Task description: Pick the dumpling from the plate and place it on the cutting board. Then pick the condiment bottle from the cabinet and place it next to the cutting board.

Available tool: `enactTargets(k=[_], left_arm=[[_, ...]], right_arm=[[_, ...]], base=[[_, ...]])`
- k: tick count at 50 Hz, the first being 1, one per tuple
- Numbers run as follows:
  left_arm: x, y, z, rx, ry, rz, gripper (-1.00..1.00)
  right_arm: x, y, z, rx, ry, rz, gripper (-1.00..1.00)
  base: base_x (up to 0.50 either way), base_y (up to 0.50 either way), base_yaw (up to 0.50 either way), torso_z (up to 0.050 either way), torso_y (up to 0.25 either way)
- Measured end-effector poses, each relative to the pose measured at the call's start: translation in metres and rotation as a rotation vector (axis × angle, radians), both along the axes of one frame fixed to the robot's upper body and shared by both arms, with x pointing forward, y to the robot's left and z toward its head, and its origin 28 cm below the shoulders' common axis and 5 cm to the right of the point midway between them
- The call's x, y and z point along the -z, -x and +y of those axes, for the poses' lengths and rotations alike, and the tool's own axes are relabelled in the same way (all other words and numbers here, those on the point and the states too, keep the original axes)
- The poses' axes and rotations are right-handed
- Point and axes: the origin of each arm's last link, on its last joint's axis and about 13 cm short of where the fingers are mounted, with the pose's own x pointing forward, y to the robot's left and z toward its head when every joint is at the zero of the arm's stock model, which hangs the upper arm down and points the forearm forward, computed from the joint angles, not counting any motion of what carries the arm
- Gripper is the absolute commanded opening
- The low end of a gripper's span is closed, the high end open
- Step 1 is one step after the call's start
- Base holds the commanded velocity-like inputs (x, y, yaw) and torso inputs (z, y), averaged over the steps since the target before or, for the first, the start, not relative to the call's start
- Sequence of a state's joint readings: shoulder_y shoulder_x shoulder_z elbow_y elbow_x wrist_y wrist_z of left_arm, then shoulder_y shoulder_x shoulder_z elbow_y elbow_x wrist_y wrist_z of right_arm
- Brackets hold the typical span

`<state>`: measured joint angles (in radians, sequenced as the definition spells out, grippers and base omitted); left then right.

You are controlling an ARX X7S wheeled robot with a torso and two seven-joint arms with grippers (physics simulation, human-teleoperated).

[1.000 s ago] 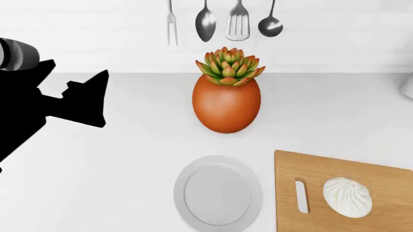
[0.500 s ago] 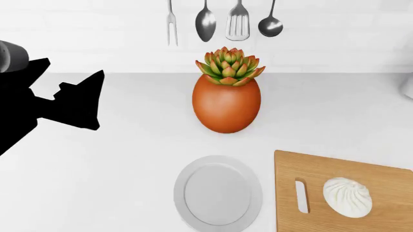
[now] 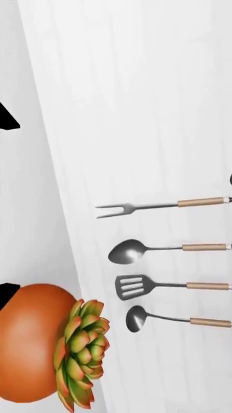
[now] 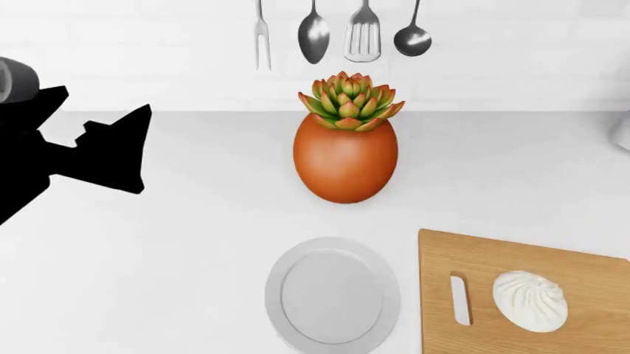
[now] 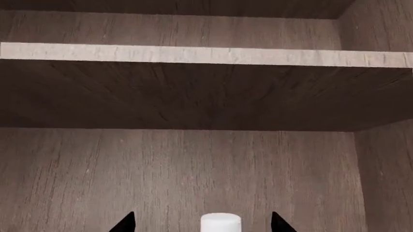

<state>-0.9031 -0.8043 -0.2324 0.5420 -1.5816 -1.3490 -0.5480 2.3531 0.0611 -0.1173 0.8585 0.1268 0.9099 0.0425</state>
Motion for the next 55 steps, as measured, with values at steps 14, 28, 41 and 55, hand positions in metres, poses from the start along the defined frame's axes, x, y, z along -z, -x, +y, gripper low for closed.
enactTargets(k=[14,28,41,55], left_arm=[[0.0007,-0.0022,-0.0005,-0.001,-0.001,0.000,1.00],[0.0027,-0.0031,-0.0001,-0.009,0.004,-0.006,1.00],[0.0026,-0.0016,0.0031,-0.017,-0.002,-0.023,1.00],[0.0024,-0.0004,0.0041,-0.011,-0.012,-0.031,1.00]], right_arm=[[0.0048,-0.0067,0.0043,-0.024,-0.002,0.062,1.00],[0.0051,-0.0085,0.0055,0.012,-0.003,0.062,1.00],[0.0044,-0.0097,0.0055,0.041,0.019,0.046,1.00],[0.0041,-0.0102,0.0055,0.063,0.029,0.038,1.00]], base=[[0.00,0.00,0.00,0.005,0.000],[0.00,0.00,0.00,0.002,0.000],[0.00,0.00,0.00,0.002,-0.050],[0.00,0.00,0.00,0.004,-0.099]])
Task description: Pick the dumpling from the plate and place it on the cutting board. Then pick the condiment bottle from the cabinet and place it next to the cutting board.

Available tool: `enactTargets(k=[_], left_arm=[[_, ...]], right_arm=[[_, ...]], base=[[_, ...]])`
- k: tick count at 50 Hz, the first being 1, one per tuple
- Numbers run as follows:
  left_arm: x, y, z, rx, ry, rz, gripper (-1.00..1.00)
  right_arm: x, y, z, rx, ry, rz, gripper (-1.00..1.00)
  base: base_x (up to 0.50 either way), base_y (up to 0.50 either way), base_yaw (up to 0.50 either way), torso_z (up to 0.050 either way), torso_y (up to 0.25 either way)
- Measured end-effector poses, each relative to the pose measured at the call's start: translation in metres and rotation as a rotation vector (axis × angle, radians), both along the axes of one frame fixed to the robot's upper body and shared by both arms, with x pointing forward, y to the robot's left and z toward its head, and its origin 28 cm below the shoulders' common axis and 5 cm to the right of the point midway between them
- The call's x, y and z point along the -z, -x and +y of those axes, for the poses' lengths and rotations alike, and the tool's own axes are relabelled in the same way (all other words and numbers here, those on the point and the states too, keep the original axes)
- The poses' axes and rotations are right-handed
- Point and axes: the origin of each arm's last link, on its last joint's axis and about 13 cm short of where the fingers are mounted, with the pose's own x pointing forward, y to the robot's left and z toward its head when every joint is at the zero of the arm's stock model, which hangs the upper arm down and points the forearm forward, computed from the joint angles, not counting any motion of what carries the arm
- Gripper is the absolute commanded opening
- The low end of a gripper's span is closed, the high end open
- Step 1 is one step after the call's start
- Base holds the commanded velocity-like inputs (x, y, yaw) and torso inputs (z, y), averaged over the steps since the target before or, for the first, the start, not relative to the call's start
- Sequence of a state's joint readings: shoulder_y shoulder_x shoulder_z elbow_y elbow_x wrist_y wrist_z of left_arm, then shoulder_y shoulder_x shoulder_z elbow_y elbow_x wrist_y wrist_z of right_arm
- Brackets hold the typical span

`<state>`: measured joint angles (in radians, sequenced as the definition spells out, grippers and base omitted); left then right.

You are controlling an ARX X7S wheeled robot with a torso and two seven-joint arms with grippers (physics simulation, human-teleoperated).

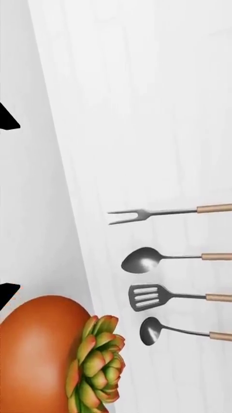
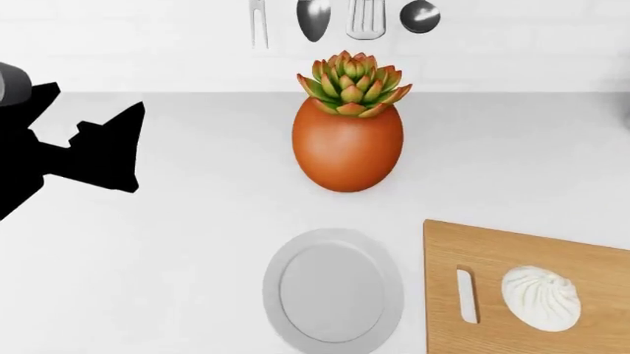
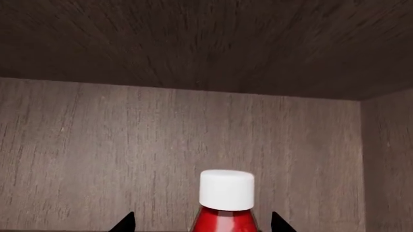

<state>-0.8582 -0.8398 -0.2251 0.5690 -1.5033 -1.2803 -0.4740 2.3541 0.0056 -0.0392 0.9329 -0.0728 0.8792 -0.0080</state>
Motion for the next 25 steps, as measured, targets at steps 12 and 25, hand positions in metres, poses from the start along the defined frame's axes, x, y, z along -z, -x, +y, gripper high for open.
enactTargets(k=[12,25], left_arm=[[0.0014,-0.0007,0.0013,-0.002,0.006,0.005,1.00],[0.0023,-0.0087,0.0035,-0.010,0.020,0.007,1.00]], right_arm=[[-0.0016,0.0000,0.0000,0.034,0.003,-0.024,1.00],[-0.0026,-0.0002,0.0001,0.059,-0.004,-0.042,1.00]], base=[[0.00,0.00,0.00,0.000,0.000],[0.00,0.00,0.00,0.000,0.000]])
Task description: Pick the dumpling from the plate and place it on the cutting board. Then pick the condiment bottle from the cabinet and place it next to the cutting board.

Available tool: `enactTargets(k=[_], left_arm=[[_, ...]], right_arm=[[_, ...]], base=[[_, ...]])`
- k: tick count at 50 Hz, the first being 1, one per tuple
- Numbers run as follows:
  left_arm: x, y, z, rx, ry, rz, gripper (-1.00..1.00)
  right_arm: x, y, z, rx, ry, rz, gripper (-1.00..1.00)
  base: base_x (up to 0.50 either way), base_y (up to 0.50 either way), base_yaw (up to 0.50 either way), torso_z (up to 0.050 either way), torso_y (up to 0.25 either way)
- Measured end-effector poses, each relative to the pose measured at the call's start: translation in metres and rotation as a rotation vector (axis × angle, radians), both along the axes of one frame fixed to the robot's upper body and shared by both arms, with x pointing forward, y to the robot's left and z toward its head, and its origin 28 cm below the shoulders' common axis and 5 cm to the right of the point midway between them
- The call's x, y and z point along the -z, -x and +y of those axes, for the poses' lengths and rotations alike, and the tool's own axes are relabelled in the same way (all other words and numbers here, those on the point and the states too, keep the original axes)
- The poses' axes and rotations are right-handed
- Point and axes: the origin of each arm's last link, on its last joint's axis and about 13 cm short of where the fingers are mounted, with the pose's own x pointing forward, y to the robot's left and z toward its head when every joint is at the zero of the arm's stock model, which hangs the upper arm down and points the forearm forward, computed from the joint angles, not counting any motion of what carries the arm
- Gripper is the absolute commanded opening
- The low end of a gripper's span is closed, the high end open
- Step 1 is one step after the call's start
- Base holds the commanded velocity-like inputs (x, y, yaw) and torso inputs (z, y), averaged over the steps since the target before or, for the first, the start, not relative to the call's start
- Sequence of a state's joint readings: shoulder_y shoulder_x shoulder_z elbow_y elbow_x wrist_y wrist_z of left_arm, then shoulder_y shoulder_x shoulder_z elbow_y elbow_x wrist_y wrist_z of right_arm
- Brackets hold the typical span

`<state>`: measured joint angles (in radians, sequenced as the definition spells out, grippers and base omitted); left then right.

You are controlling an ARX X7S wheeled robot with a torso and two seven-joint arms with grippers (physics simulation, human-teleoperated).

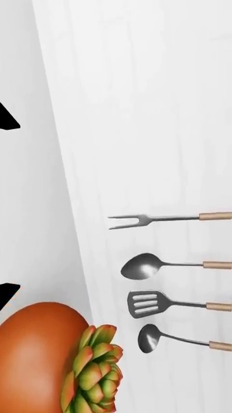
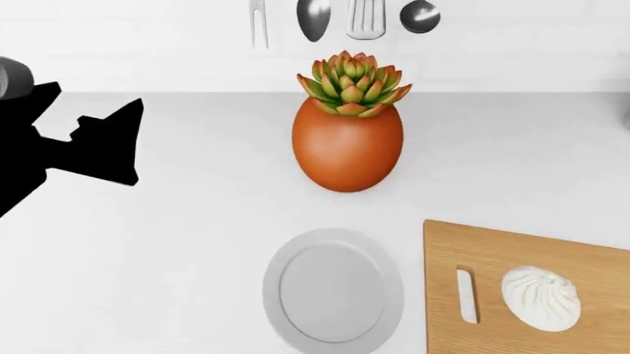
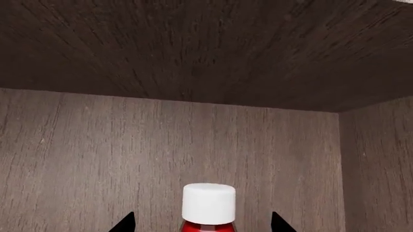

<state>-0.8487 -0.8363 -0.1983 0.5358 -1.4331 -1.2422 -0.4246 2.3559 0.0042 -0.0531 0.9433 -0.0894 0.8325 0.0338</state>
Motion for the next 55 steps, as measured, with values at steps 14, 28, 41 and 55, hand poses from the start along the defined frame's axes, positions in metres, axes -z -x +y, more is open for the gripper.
enactTargets(k=[14,28,41,55], left_arm=[[0.001,-0.011,0.000,-0.020,0.009,0.003,1.00],[0.004,-0.020,-0.001,-0.029,0.008,0.005,1.00],[0.005,-0.023,-0.002,-0.032,0.011,0.013,1.00],[0.006,-0.023,-0.002,-0.033,0.016,0.015,1.00]], right_arm=[[0.002,0.001,0.000,0.020,-0.017,0.027,1.00],[0.004,0.002,0.000,-0.008,-0.018,0.075,1.00],[0.005,0.003,-0.001,0.003,-0.023,0.092,-1.00],[0.005,0.002,-0.001,-0.003,-0.025,0.082,-1.00]], base=[[0.00,0.00,0.00,0.000,-0.014],[0.00,0.00,0.00,0.000,-0.103],[0.00,0.00,0.00,0.000,-0.002],[0.00,0.00,0.00,0.000,0.000]])
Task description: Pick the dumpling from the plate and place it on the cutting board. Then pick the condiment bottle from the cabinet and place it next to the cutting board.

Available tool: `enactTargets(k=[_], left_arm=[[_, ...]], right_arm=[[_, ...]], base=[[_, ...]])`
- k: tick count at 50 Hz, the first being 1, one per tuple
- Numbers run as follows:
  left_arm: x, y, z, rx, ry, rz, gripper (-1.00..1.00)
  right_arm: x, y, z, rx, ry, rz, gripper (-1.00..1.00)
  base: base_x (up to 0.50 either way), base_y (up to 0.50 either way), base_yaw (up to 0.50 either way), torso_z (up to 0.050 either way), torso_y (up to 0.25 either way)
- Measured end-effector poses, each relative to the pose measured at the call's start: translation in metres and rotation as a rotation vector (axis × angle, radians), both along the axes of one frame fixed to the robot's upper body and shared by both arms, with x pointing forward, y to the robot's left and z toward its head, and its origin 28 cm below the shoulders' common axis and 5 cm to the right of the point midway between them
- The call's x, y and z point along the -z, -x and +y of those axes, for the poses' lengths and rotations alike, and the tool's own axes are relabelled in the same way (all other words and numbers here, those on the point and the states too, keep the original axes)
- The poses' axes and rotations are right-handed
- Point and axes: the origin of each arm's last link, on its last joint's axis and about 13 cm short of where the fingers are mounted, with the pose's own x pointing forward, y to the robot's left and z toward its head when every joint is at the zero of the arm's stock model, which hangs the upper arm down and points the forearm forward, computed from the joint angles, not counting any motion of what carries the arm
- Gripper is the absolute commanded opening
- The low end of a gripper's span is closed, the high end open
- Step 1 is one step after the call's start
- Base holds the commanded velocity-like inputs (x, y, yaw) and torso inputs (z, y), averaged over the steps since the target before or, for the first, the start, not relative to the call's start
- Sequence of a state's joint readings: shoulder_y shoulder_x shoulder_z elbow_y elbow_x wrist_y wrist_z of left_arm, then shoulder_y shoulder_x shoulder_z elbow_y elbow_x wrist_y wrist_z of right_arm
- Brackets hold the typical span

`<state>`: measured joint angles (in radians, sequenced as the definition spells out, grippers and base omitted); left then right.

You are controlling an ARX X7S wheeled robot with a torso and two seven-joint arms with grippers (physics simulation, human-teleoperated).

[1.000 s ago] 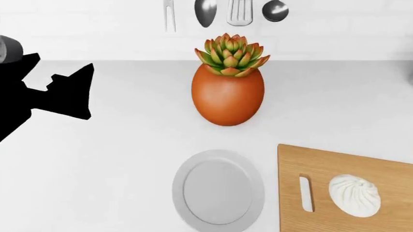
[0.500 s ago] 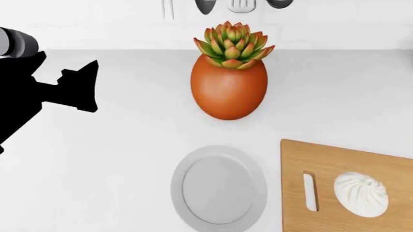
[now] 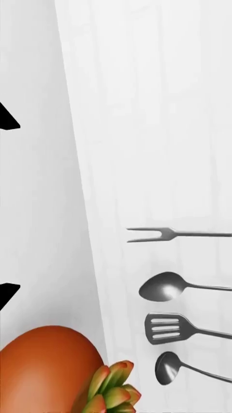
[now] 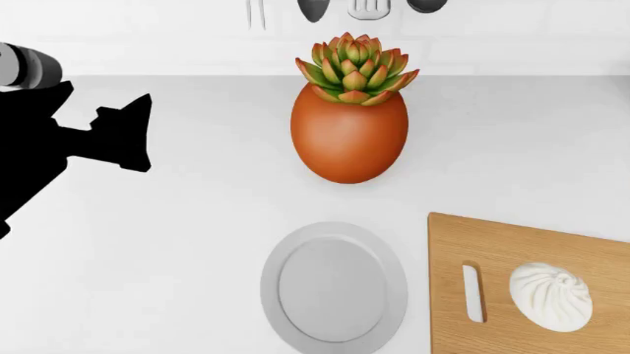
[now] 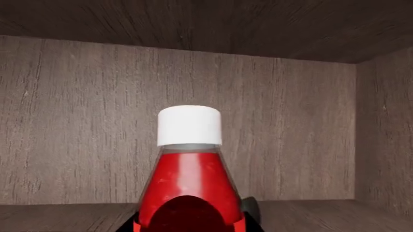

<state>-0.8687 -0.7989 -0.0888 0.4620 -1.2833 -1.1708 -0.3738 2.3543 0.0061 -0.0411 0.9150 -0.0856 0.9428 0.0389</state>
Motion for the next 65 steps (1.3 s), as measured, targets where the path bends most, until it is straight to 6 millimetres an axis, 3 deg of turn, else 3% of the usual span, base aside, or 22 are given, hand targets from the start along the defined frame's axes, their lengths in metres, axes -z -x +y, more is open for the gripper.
enactTargets(k=[18,31,43,53,65], left_arm=[[0.003,0.011,-0.002,0.022,-0.005,-0.006,1.00],[0.004,0.020,-0.007,0.032,0.006,-0.016,1.00],[0.002,0.029,-0.013,0.043,0.006,-0.027,1.00],[0.001,0.036,-0.013,0.036,-0.004,-0.032,1.00],[0.003,0.042,-0.012,0.013,-0.017,-0.033,1.00]], right_arm=[[-0.002,-0.005,0.002,-0.074,-0.008,-0.058,-1.00],[-0.004,-0.005,0.002,-0.218,-0.056,-0.094,-1.00],[-0.011,0.029,-0.022,-0.408,-0.142,-0.144,-1.00],[-0.002,0.037,-0.001,-0.616,-0.174,-0.188,-1.00],[0.029,0.053,0.022,-0.835,-0.203,-0.212,-1.00]], base=[[0.00,0.00,0.00,0.000,0.216],[0.00,0.00,0.00,0.000,0.000],[0.00,0.00,0.00,0.000,0.000],[0.00,0.00,0.00,0.000,0.000],[0.00,0.00,0.00,0.000,0.000]])
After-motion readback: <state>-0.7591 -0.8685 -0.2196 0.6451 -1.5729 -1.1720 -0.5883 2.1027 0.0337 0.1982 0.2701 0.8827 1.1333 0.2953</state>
